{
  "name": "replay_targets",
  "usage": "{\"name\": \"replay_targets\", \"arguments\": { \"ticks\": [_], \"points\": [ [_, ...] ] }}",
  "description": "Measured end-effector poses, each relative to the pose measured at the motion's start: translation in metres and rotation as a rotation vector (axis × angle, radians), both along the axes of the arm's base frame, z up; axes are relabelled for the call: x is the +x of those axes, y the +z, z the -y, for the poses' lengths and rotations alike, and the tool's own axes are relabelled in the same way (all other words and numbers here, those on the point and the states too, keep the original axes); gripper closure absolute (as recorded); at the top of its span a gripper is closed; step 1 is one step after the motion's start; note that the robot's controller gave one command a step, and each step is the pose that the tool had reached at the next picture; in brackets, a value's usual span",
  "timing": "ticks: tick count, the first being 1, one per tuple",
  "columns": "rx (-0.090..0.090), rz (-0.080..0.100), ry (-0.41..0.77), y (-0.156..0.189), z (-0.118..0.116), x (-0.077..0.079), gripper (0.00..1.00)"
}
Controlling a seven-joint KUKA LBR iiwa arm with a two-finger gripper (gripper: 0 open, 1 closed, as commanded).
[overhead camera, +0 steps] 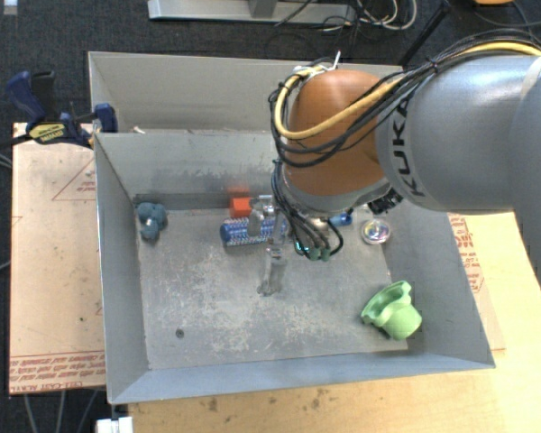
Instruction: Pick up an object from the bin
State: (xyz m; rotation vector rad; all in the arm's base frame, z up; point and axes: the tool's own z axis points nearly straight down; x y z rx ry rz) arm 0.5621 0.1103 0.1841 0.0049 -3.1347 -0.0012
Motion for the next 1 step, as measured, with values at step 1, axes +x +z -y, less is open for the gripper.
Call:
{"name": "replay_targets", "arguments": {
  "ticks": [1],
  "points": [
    [0.000, 0.007, -0.255, -0.0902, 0.0140, 0.0328, 0.00]
  ]
}}
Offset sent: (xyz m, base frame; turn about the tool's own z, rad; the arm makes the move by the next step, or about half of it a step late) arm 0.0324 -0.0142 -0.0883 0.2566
